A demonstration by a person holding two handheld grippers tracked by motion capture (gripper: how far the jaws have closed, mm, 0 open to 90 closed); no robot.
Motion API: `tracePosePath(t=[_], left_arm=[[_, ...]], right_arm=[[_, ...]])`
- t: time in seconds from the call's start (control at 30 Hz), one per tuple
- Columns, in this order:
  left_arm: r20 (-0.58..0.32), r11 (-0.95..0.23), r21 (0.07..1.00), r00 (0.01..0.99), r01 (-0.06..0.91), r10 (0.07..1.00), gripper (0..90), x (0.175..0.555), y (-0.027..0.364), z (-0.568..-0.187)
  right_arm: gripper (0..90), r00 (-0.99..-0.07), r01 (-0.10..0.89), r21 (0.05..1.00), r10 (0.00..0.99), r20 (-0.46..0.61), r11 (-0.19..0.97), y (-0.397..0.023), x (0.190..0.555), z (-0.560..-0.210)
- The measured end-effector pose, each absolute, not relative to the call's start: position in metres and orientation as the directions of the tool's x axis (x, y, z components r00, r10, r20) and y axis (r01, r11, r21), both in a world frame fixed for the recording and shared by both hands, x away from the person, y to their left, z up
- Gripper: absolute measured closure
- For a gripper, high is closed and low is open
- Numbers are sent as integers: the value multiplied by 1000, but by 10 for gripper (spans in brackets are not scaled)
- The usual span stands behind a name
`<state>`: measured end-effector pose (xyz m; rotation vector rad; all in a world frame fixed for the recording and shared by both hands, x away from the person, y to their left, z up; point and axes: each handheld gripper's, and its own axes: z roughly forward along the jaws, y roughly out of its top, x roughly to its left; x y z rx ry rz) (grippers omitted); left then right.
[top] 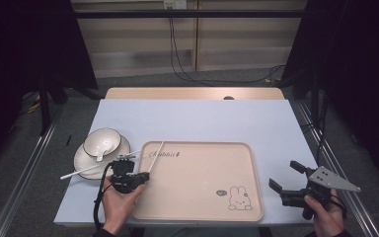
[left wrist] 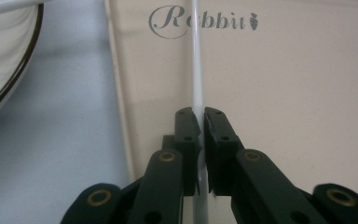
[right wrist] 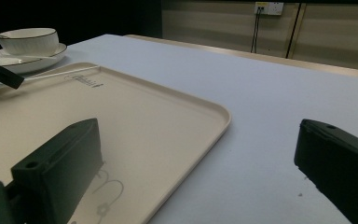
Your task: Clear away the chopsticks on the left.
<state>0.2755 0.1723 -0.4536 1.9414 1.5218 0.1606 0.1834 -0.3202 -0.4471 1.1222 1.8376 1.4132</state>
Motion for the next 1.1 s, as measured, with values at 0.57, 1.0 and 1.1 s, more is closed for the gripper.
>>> tracePosePath(t=[0.57, 1.0, 1.1], left_arm=[[-290, -112, 528, 303, 842, 908, 826, 275, 170, -460], [-224, -242, 590, 444, 771, 867, 522, 272, 175, -452], [-242, -250, 642, 500, 725, 831, 448, 269, 178, -447]], right_arm=[[4, -500, 284, 954, 864, 59, 98, -320, 184, -447], [4, -503, 279, 955, 862, 57, 100, -320, 184, -447], [4, -503, 281, 954, 862, 59, 99, -320, 183, -447]])
